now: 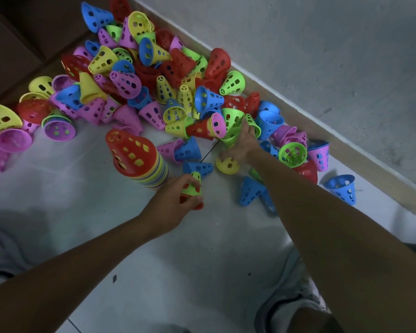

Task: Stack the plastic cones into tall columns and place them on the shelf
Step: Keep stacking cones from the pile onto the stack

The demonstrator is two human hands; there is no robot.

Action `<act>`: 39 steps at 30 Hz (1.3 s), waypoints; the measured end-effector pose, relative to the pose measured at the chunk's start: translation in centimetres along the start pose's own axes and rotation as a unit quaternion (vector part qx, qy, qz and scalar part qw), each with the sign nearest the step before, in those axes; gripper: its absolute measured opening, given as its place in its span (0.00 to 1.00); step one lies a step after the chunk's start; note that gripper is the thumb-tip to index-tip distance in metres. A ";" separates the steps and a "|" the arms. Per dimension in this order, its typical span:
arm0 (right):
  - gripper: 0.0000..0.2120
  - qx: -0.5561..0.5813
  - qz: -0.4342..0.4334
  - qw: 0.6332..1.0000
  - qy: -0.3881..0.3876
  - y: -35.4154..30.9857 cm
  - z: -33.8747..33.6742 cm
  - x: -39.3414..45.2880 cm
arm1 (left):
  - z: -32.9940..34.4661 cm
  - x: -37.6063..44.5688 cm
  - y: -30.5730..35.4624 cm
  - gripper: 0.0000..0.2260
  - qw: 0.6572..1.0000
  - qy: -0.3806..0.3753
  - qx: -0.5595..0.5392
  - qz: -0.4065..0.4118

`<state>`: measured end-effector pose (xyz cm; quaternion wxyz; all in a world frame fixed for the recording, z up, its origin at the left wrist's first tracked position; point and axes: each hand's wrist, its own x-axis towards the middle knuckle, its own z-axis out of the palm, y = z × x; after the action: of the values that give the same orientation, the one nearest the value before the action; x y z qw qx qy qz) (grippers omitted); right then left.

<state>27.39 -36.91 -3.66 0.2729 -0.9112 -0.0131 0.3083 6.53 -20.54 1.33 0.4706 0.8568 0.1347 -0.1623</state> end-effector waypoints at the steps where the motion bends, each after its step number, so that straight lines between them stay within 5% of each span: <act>1: 0.66 0.002 0.000 1.000 0.002 0.0 -0.1 -0.1 | -0.1 -0.1 0.1 0.09 1.000 0.001 -0.003 -0.001; 10: 0.62 0.035 -0.014 0.998 0.054 1.0 0.5 -2.1 | -1.7 -1.7 4.9 0.10 0.991 0.007 -0.124 0.056; 22: 0.59 0.053 -0.028 0.997 0.058 2.3 2.2 -6.7 | -5.7 -5.7 8.5 0.12 0.981 0.062 -0.111 0.149; 26: 0.57 0.108 -0.024 0.989 0.093 1.8 1.7 -7.8 | -8.0 -7.2 10.4 0.13 0.962 0.135 -0.088 0.219; 35: 0.58 0.219 -0.024 0.963 0.152 -0.9 -1.7 -10.3 | -11.5 -7.5 9.6 0.27 0.927 0.294 -0.053 0.227; 39: 0.56 0.282 -0.029 0.947 0.154 -3.4 -3.6 -12.3 | -11.8 -7.0 7.8 0.36 0.926 0.301 -0.131 0.184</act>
<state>19.93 -38.13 7.27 0.5257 -0.8329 0.0903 0.1477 4.95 -15.09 16.04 0.5376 0.8057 0.1303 0.2120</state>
